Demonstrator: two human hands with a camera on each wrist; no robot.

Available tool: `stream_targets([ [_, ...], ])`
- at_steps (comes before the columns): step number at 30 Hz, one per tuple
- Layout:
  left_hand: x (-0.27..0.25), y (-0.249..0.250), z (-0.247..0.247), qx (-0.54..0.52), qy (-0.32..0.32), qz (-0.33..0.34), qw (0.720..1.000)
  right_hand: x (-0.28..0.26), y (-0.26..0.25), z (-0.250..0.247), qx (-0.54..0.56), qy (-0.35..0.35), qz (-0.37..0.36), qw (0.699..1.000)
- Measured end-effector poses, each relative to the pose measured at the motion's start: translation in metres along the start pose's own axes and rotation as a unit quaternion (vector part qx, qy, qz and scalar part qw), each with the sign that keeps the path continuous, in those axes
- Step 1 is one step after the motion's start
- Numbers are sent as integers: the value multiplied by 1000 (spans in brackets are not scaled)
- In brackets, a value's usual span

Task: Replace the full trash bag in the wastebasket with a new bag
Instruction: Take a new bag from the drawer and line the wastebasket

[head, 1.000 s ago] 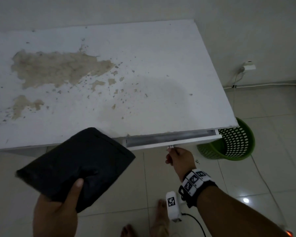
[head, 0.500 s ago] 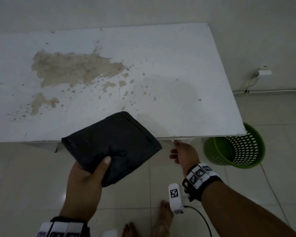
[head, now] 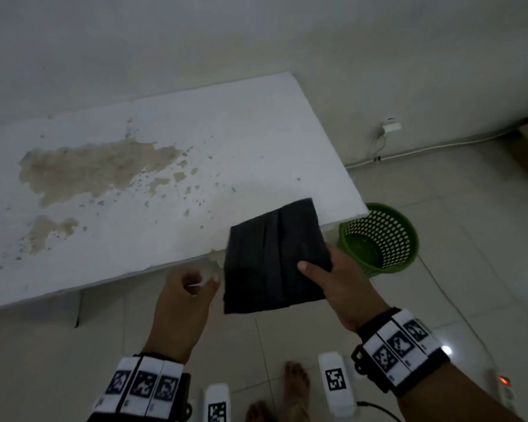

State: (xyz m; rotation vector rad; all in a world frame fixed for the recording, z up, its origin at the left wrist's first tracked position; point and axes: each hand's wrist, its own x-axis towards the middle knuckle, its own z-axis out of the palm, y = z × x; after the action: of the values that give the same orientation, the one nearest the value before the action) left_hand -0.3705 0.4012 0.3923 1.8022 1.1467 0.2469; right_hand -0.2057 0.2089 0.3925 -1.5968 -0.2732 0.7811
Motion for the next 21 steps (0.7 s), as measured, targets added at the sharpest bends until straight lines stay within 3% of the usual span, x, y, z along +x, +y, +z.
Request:
stream_targets([
  [2,-9,12,3,-3,-20,25,999,-15,-13,-6,-111,38,-66,991],
  [4,-24,25,7,-49,-110,48,992,-32,-19,-6,-209,58,-137,967],
  [7,-50,43,20,-138,-232,55,961,-51,-23,0,-346,84,-278,892],
  [10,-68,55,37,-188,-274,98,938,-67,-26,12,-374,47,-381,844],
  [13,-78,62,46,-234,-242,116,934,-89,-21,18,-337,-4,-374,864],
  [16,-84,63,49,-247,-217,106,938,-105,-11,6,-237,23,-303,923],
  [18,-85,63,52,-217,-202,119,948,-110,-6,-6,-143,90,-273,947],
  [21,-91,71,61,-199,-168,138,956,-107,0,-30,-67,246,-208,944],
])
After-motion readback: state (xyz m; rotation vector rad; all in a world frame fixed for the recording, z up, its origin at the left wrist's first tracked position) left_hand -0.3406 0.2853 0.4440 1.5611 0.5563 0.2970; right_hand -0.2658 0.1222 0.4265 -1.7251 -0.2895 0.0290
